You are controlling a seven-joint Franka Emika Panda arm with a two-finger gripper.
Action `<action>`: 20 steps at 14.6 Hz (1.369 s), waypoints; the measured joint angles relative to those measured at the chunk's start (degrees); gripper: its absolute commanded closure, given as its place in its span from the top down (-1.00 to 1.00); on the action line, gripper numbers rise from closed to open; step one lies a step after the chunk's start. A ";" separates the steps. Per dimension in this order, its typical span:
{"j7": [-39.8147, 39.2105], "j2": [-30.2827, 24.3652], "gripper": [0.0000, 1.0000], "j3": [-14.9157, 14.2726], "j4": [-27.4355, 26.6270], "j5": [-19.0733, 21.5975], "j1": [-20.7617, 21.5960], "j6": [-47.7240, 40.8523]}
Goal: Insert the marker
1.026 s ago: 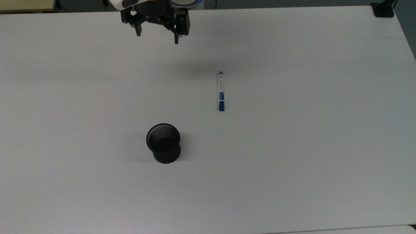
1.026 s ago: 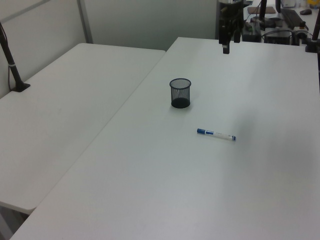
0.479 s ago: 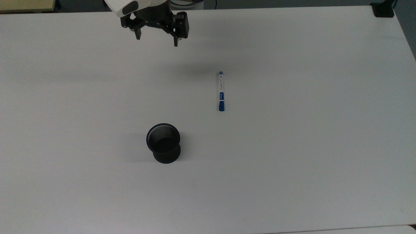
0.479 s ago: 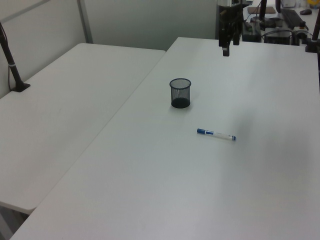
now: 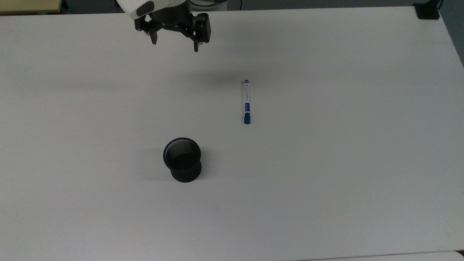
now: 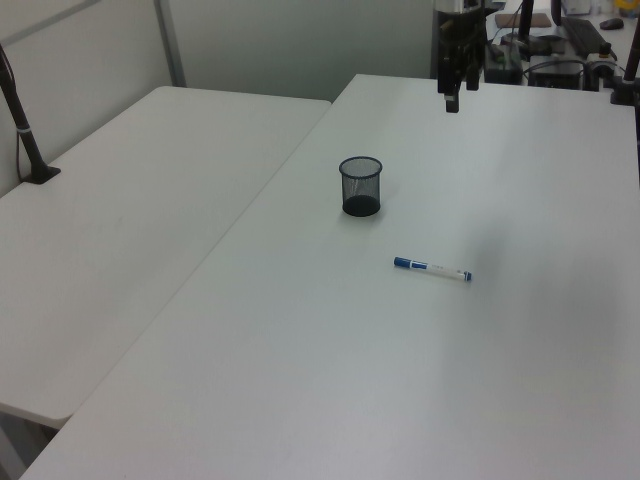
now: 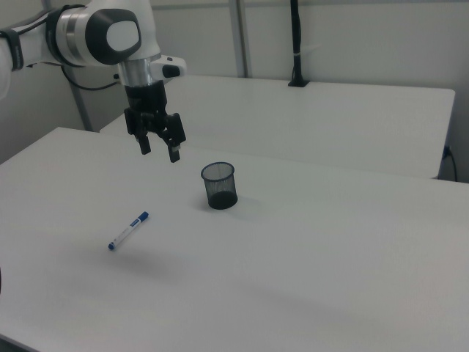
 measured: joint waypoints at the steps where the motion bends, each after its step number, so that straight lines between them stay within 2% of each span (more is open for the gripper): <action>1: 0.00 0.00 1.00 0.00 0.00 0.00 0.00 0.00; 11: -0.09 0.36 1.00 0.00 0.00 0.93 0.00 1.79; 20: -0.09 6.97 1.00 0.47 -0.06 1.24 0.62 11.13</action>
